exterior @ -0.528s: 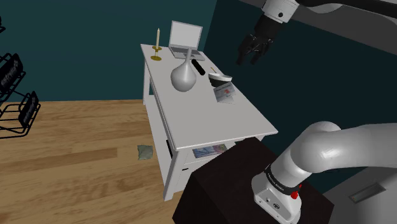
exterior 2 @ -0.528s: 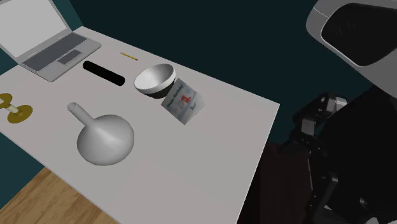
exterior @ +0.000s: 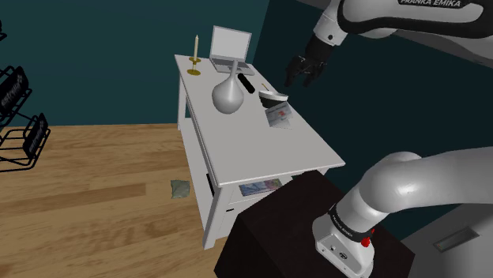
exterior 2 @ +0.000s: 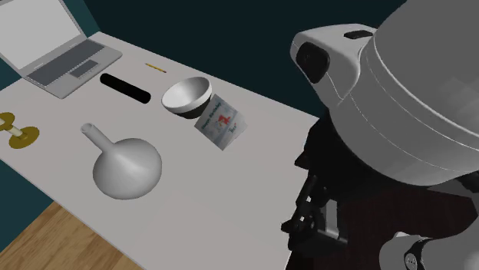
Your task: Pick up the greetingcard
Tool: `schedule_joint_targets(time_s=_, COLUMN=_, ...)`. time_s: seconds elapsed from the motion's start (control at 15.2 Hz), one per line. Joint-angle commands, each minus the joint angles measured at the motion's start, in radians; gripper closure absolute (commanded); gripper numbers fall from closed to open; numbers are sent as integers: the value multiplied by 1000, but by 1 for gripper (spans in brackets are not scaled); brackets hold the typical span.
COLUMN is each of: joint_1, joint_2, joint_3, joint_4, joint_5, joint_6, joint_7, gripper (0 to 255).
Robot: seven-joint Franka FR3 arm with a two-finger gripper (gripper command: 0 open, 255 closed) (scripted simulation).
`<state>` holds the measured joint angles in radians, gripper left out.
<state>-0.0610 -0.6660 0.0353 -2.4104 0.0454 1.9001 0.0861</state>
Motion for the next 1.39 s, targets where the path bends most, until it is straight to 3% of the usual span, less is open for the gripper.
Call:
schedule_joint_targets(time_s=0.0, joint_1=-23, joint_2=37, joint_3=-22, joint_4=-21, joint_5=-12, joint_6=74, joint_7=-7, gripper=0)
schedule_joint_targets(time_s=0.79, joint_1=-123, joint_2=338, joint_3=-118, joint_4=-44, joint_5=-34, joint_6=478, joint_7=-1, gripper=0)
schedule_joint_targets(time_s=1.32, joint_1=-165, joint_2=588, joint_3=-190, joint_4=32, joint_5=23, joint_6=702, joint_7=-33, gripper=0)
